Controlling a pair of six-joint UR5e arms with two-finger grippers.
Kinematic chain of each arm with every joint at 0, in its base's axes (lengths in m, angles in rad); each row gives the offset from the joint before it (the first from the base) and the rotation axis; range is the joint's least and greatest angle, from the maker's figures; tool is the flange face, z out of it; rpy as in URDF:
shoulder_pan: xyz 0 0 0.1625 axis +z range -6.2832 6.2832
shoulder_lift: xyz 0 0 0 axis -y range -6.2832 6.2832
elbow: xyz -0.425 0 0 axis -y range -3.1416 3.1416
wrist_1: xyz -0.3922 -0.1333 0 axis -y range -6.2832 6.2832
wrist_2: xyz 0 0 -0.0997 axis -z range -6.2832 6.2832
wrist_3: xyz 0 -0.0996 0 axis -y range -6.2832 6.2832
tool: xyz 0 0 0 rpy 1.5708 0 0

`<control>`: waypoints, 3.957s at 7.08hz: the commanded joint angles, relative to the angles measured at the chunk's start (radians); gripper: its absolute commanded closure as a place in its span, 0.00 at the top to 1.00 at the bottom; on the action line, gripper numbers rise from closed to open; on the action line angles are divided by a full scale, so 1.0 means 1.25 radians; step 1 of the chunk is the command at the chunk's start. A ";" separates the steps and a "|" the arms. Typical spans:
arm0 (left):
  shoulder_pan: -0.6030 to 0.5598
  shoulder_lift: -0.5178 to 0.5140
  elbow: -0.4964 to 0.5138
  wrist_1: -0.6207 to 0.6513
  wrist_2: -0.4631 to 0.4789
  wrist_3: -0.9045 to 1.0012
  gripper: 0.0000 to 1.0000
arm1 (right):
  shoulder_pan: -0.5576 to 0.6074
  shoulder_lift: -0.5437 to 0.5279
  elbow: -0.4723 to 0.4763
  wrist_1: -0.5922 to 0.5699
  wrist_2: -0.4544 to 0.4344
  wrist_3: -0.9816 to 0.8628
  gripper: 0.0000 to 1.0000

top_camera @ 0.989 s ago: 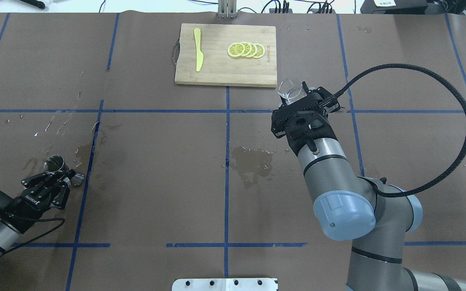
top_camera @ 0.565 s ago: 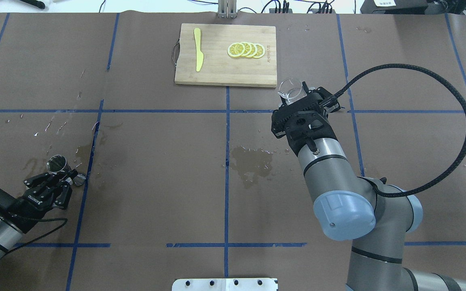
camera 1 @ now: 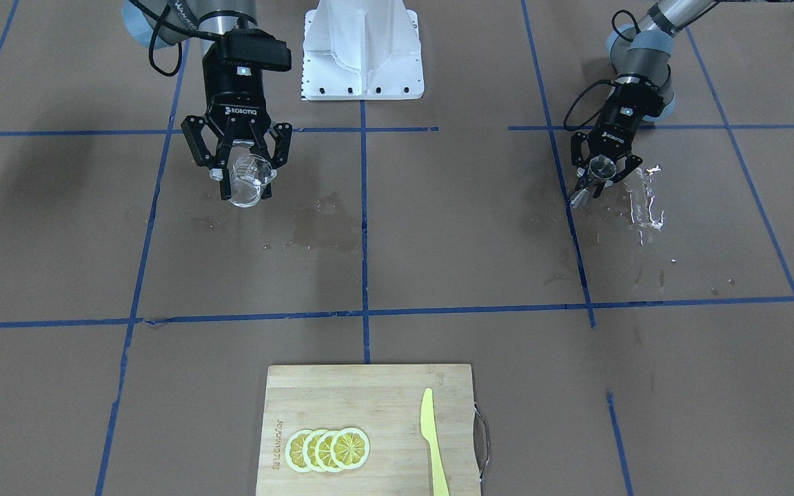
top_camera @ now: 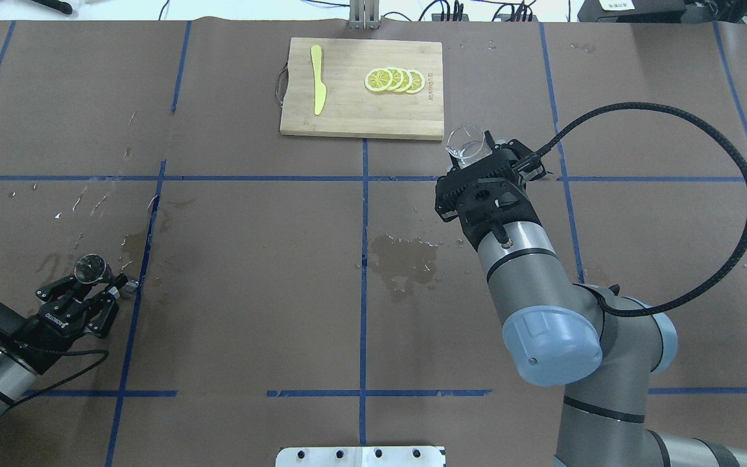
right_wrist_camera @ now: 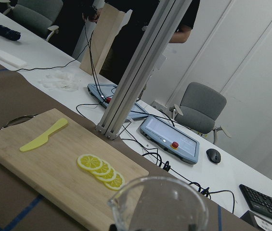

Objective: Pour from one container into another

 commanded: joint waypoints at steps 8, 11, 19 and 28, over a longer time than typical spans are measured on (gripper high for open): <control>-0.015 0.046 -0.114 -0.021 0.005 0.003 0.99 | 0.000 0.001 0.005 0.000 0.000 0.000 0.00; -0.029 0.076 -0.191 -0.035 -0.001 0.056 0.99 | 0.000 0.001 0.005 0.000 0.000 0.000 0.00; -0.759 -0.005 -0.207 0.483 -0.954 0.331 0.99 | -0.001 0.001 0.001 0.000 0.000 0.000 0.00; -0.986 -0.053 -0.180 1.261 -0.970 0.404 1.00 | -0.001 0.001 0.001 0.000 0.000 0.000 0.00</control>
